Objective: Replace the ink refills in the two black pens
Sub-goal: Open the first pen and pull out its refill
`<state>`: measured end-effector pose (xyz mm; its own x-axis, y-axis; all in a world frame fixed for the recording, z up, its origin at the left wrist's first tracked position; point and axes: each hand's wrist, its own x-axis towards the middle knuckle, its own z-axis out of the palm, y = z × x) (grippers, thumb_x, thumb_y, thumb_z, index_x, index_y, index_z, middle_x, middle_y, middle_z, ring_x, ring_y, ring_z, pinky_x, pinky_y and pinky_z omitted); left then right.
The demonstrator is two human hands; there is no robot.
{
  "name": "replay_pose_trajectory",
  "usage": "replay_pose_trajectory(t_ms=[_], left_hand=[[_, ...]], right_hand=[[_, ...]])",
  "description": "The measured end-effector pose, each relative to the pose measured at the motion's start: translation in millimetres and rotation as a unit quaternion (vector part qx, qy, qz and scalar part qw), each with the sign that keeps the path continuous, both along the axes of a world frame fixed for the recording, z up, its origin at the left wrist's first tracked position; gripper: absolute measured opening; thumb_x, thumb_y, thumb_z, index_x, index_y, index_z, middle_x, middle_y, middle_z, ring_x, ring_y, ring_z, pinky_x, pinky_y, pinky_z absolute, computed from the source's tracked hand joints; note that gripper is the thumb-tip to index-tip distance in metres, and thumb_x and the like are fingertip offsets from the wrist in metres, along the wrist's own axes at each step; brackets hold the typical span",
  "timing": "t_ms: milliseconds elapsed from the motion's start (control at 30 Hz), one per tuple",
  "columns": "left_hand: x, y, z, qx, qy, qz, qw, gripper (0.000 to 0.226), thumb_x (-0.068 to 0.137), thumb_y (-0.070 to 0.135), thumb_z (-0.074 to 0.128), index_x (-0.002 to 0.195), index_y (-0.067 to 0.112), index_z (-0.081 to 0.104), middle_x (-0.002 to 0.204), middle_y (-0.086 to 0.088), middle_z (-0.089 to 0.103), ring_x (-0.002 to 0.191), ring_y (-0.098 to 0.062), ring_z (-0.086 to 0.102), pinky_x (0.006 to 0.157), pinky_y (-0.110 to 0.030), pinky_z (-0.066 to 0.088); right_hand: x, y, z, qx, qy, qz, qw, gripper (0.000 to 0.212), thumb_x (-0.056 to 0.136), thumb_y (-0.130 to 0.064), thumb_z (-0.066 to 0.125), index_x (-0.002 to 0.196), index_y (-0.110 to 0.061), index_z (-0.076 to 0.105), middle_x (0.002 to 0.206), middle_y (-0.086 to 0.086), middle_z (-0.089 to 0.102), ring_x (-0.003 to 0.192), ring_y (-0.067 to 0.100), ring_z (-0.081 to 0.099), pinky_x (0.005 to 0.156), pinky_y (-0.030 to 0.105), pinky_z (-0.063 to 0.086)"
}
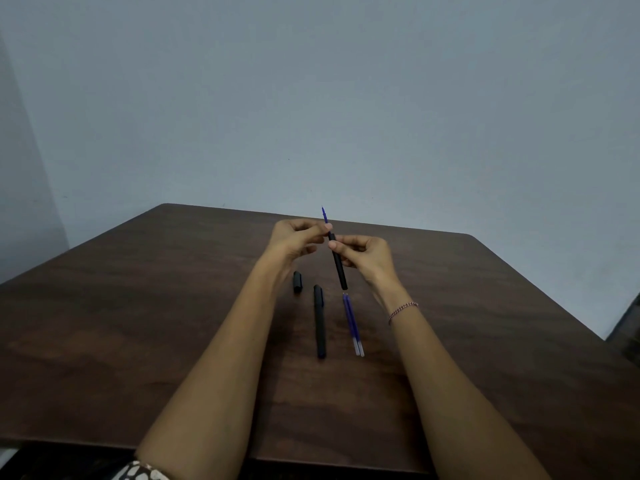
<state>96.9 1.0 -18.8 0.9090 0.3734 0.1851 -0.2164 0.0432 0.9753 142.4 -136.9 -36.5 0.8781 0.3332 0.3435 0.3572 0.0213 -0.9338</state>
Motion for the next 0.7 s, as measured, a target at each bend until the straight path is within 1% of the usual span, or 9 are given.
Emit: replay_pose_trajectory(t_ms=[133,267,400,533,700], left_hand=[[0.4,3.6,-1.0,-0.031,-0.02,0.002,0.999,0.01,0.076,0.016,0.075,0.078,0.01,0.067,0.076,-0.004,0.068,0.066,-0.008,0.066,0.061,-0.019,0.053],[0.3,5.4,-1.7,-0.073,-0.052,0.004,0.996,0.01,0.078,0.009,0.073,0.08,0.003,0.066,0.071,-0.007,0.07,0.066,-0.014,0.069,0.066,-0.024,0.058],[-0.1,4.9,-0.2,-0.098,-0.072,0.022,0.992,0.007,0.078,0.006,0.072,0.08,0.003,0.066,0.066,-0.005,0.069,0.061,-0.013,0.068,0.062,-0.024,0.058],[0.0,5.0,1.0,-0.113,-0.089,0.047,0.989,0.005,0.08,0.004,0.07,0.08,0.004,0.065,0.071,-0.008,0.066,0.059,-0.01,0.066,0.058,-0.021,0.056],[2.2,6.8,0.4,-0.126,-0.101,0.073,0.984,0.006,0.08,0.004,0.069,0.084,0.001,0.065,0.074,-0.008,0.065,0.058,-0.008,0.066,0.058,-0.019,0.056]], right_hand=[[-0.6,0.2,-0.5,-0.024,0.009,0.004,1.0,0.01,0.074,-0.021,0.077,0.082,-0.023,0.071,0.077,-0.006,0.071,0.069,0.002,0.066,0.057,0.013,0.051],[-2.3,0.3,0.1,-0.028,0.02,0.01,0.999,0.009,0.075,-0.02,0.077,0.08,-0.024,0.071,0.076,-0.007,0.071,0.063,-0.002,0.065,0.054,0.011,0.048],[-3.7,-0.1,0.0,-0.042,0.033,0.015,0.998,0.01,0.074,-0.022,0.077,0.083,-0.022,0.072,0.077,-0.004,0.071,0.063,0.0,0.063,0.053,0.011,0.047],[-6.1,0.2,0.8,-0.06,0.031,0.024,0.997,0.01,0.074,-0.024,0.078,0.081,-0.025,0.071,0.078,-0.007,0.07,0.062,-0.003,0.064,0.052,0.011,0.047],[-6.2,-0.1,1.4,-0.074,0.033,0.032,0.996,0.01,0.075,-0.023,0.077,0.083,-0.023,0.071,0.079,-0.006,0.069,0.067,0.002,0.063,0.052,0.011,0.049]])
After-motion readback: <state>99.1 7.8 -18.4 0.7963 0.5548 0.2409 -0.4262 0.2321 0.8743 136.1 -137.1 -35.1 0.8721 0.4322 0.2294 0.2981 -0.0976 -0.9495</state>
